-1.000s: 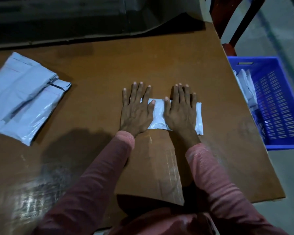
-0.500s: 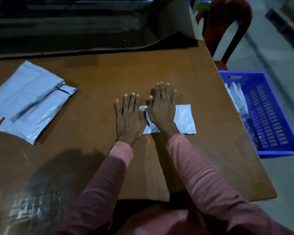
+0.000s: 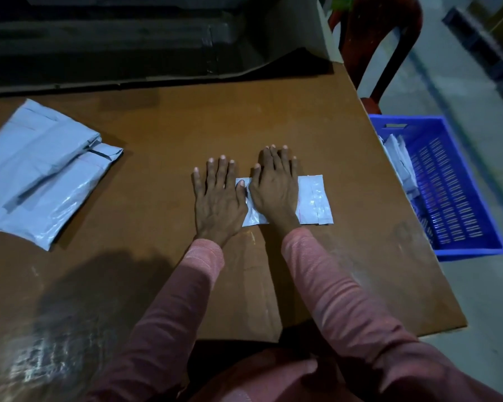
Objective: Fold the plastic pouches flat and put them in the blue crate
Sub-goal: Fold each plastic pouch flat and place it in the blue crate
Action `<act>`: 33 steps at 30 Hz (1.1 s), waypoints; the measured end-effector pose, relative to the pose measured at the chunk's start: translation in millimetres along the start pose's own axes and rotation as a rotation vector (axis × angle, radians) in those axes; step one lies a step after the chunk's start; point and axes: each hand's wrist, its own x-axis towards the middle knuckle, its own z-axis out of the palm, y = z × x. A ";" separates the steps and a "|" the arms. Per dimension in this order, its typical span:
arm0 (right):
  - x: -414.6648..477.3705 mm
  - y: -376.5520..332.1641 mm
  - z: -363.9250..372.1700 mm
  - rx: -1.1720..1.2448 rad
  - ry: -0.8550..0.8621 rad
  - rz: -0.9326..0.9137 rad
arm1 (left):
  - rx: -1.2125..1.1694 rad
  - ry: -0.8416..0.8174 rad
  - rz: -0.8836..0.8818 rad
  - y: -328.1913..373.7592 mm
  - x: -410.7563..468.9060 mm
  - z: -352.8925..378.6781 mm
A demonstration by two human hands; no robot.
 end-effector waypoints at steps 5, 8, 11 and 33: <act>1.0 28.4 -16.3 0.006 -0.012 -0.049 | -0.004 0.010 0.017 -2.9 -0.8 -0.2; -0.9 51.5 -23.5 -0.070 -0.075 -0.123 | -0.006 0.013 0.027 -1.9 -2.1 0.8; -7.0 57.1 -22.1 -0.082 -0.184 -0.144 | -0.015 0.026 0.024 -3.2 -1.7 1.0; 14.6 74.6 -41.3 -0.043 -0.202 -0.149 | -0.026 -0.044 0.054 17.9 18.9 -14.0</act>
